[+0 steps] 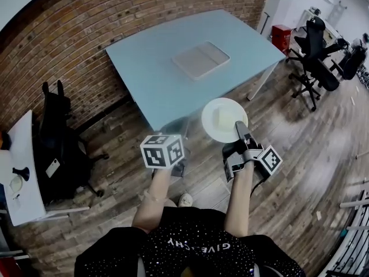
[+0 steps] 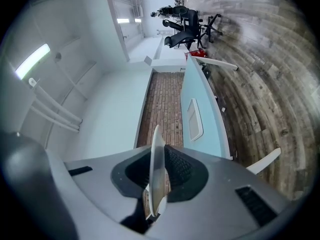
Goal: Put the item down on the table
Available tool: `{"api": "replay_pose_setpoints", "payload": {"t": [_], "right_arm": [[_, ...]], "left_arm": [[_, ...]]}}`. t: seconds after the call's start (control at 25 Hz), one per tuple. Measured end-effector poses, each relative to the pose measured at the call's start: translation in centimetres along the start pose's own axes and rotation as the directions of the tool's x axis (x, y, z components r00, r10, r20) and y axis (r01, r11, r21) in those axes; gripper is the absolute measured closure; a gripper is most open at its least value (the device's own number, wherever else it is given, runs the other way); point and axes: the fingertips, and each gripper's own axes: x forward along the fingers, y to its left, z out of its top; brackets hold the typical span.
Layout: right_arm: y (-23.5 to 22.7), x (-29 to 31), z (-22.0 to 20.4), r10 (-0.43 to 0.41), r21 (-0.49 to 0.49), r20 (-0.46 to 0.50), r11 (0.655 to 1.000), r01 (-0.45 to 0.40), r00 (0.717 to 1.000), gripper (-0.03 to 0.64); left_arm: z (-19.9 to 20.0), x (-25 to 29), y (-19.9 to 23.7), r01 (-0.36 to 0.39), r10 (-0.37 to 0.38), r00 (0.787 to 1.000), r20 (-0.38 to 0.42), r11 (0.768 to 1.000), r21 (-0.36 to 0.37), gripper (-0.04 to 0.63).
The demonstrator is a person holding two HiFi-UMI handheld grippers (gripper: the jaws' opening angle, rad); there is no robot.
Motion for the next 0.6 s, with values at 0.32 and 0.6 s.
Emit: {"api": "replay_pose_setpoints", "payload": {"t": [0.32, 0.6], "right_arm": [[-0.5, 1.2, 0.4, -0.007, 0.008, -0.030, 1.000, 0.007, 1.000, 0.571], [-1.1, 1.5, 0.7, -0.022, 0.011, -0.041, 1.000, 0.022, 0.999, 0.571]], "left_arm": [[0.2, 0.9, 0.4, -0.027, 0.027, 1.000, 0.010, 1.000, -0.011, 0.584], [0.4, 1.7, 1.1, -0.055, 0.055, 0.998, 0.012, 0.998, -0.020, 0.584]]}}
